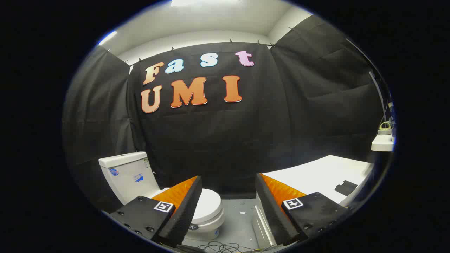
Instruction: Open the toilet lid.
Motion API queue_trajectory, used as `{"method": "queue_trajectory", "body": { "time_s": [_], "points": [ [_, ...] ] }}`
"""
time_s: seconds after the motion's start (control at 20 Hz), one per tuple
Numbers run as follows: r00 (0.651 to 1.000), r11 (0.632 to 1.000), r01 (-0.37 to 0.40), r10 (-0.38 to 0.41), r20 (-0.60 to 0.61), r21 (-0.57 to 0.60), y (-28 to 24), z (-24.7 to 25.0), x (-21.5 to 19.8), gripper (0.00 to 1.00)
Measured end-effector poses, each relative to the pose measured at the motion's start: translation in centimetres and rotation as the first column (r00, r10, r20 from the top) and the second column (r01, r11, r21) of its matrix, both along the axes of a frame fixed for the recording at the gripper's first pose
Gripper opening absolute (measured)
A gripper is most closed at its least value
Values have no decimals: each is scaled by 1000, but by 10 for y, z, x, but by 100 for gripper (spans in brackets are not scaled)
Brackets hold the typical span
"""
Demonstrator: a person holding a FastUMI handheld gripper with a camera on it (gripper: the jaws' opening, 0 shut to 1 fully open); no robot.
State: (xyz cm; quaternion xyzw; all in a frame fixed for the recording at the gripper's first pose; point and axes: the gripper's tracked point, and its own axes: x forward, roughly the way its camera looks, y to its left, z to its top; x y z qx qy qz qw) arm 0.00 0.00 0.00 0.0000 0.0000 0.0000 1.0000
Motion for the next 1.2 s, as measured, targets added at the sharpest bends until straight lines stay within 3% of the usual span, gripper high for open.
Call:
{"method": "queue_trajectory", "body": {
  "time_s": [1.2],
  "points": [
    [1000, 1000, 2, -1, -26, 17, 0, -7, 2, 97]
  ]
}}
